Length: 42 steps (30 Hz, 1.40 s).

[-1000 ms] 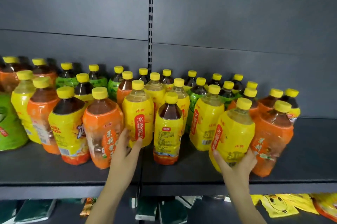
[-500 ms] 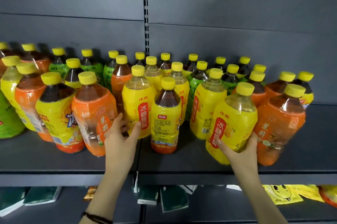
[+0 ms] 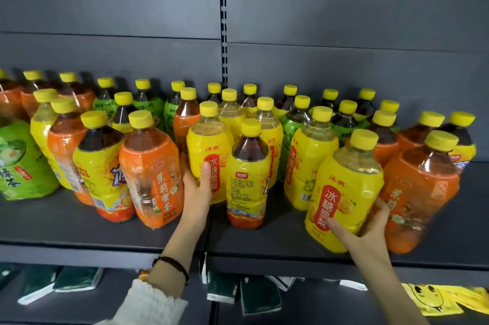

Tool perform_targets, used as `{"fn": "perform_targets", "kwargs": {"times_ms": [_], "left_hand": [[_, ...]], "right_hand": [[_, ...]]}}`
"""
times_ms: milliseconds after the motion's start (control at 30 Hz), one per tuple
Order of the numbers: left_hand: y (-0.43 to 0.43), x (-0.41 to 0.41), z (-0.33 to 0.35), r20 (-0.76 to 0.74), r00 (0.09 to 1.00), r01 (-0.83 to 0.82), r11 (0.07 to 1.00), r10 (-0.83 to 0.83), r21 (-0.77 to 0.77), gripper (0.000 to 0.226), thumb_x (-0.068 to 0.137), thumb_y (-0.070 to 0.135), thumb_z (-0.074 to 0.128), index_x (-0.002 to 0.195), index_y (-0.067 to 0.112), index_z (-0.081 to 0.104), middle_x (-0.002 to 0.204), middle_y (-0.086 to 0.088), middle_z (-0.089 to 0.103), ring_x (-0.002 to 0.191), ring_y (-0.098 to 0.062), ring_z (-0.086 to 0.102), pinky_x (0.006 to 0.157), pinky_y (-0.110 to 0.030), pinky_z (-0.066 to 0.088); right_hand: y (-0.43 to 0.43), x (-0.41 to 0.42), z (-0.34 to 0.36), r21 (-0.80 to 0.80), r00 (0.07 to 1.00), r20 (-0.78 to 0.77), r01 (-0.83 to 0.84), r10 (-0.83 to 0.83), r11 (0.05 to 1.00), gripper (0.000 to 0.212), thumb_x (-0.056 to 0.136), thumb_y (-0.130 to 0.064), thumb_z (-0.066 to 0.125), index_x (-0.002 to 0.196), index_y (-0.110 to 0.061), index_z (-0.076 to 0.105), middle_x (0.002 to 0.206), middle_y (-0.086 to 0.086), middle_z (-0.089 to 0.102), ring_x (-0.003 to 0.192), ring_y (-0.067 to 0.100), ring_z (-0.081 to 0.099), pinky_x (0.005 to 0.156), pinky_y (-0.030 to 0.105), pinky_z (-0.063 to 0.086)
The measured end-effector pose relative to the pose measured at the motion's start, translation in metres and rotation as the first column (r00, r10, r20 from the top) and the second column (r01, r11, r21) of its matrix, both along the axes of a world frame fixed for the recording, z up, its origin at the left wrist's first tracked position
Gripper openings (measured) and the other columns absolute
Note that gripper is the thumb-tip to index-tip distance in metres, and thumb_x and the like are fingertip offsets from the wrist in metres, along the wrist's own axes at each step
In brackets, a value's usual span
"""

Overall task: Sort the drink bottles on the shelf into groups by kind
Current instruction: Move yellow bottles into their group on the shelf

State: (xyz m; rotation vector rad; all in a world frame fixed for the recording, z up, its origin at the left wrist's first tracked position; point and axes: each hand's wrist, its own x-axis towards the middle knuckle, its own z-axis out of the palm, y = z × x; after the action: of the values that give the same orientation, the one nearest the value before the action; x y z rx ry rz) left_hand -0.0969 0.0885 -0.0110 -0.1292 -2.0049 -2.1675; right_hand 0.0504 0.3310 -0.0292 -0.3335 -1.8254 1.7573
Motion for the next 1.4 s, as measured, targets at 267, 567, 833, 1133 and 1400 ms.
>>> {"fn": "perform_targets", "kwargs": {"times_ms": [267,567,833,1133,1400], "left_hand": [[0.003,-0.006,-0.006,-0.087,0.992,-0.104,0.987,0.093,-0.121,0.067,0.082,0.052,0.056,0.134,0.013,0.042,0.127,-0.003,0.056,0.117,-0.018,0.054,0.098,-0.032,0.044],[0.008,0.023,-0.020,-0.123,0.976,-0.204,0.957,0.182,-0.208,0.093,0.071,0.080,0.049,0.134,0.012,0.044,0.123,-0.007,0.057,0.116,-0.024,0.052,0.097,-0.048,0.046],[0.000,0.067,-0.016,-0.074,0.992,-0.117,0.964,0.102,-0.239,0.088,0.053,0.074,0.065,0.121,0.021,0.051,0.109,0.004,0.039,0.102,-0.008,0.047,0.086,-0.028,0.046],[-0.047,0.093,-0.005,0.038,0.985,0.164,0.985,-0.167,0.053,0.058,0.054,0.055,0.083,0.101,0.029,0.059,0.084,0.012,0.073,0.079,-0.007,0.070,0.058,-0.014,0.052],[-0.184,0.097,0.013,0.065,0.994,0.074,0.987,-0.084,0.140,0.037,0.065,0.034,0.081,0.093,0.027,0.059,0.072,0.019,0.072,0.069,-0.001,0.069,0.051,-0.015,0.051]], "right_hand": [[0.002,0.003,0.001,0.032,0.999,-0.015,-0.029,0.030,0.999,0.092,0.047,-0.043,0.087,0.118,-0.052,0.031,0.127,-0.006,0.050,0.111,0.005,0.053,0.081,0.027,0.050],[-0.005,0.010,0.004,0.062,0.997,-0.003,-0.082,0.082,0.995,0.099,0.034,-0.056,0.088,0.115,-0.060,0.029,0.123,-0.017,0.050,0.103,-0.009,0.057,0.072,0.017,0.055],[-0.027,0.012,0.010,-0.018,1.000,-0.024,-0.021,0.021,1.000,0.098,0.038,-0.056,0.089,0.122,-0.044,0.040,0.121,-0.004,0.059,0.103,0.005,0.063,0.071,0.024,0.058],[-0.092,0.034,0.017,-0.257,0.997,-0.026,-0.071,0.066,0.964,0.102,0.011,-0.068,0.086,0.106,-0.053,0.050,0.108,-0.010,0.065,0.099,0.016,0.064,0.073,0.040,0.053],[-0.237,0.020,0.040,-0.243,0.967,-0.099,-0.251,0.233,0.937,0.101,0.012,-0.063,0.089,0.105,-0.051,0.051,0.093,-0.018,0.072,0.085,0.006,0.071,0.059,0.025,0.057]]}}
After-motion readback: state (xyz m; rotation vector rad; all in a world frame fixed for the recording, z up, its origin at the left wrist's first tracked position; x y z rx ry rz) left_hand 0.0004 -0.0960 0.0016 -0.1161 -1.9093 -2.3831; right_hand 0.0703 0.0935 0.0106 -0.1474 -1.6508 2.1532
